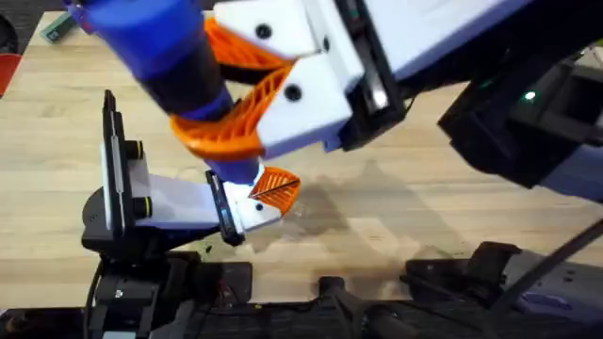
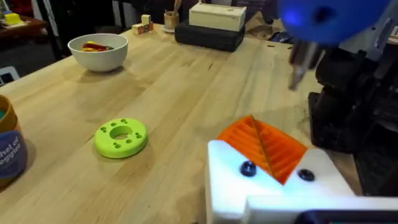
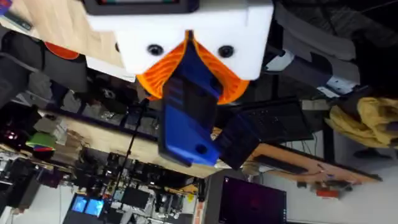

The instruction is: Pick up the gripper from the table and insert it into the empty holder that is missing its gripper. Then pick up a screw, insert it into the mounting hole, and use the screwdriver to tighten it. Finally, clean up the table by picking up the vegetable and placing it into the bucket.

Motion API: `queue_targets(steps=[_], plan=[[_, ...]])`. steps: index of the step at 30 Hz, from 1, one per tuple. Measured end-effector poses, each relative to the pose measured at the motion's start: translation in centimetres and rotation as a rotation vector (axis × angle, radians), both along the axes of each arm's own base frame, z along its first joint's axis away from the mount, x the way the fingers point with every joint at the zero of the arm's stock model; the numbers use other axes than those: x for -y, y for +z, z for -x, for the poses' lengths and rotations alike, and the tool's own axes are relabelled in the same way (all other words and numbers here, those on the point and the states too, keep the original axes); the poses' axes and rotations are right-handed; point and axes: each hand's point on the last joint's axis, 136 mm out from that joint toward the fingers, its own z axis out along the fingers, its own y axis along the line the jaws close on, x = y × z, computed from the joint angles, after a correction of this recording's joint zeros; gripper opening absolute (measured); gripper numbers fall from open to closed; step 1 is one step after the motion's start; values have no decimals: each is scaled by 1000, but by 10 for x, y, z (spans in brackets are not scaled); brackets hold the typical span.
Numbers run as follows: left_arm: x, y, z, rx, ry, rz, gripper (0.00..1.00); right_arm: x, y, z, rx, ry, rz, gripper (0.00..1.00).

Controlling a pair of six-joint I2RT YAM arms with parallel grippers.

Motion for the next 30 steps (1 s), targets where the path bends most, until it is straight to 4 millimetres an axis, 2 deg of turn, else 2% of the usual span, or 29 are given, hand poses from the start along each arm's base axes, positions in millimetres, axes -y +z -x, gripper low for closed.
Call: queue_targets(steps=[11,30], plan=[[0,0,0,0,0,0,6,-6,-29,-5,-60,-45,17,24],[0,0,0,0,0,0,6,-13,-41,-19,-84,-72,33,24]])
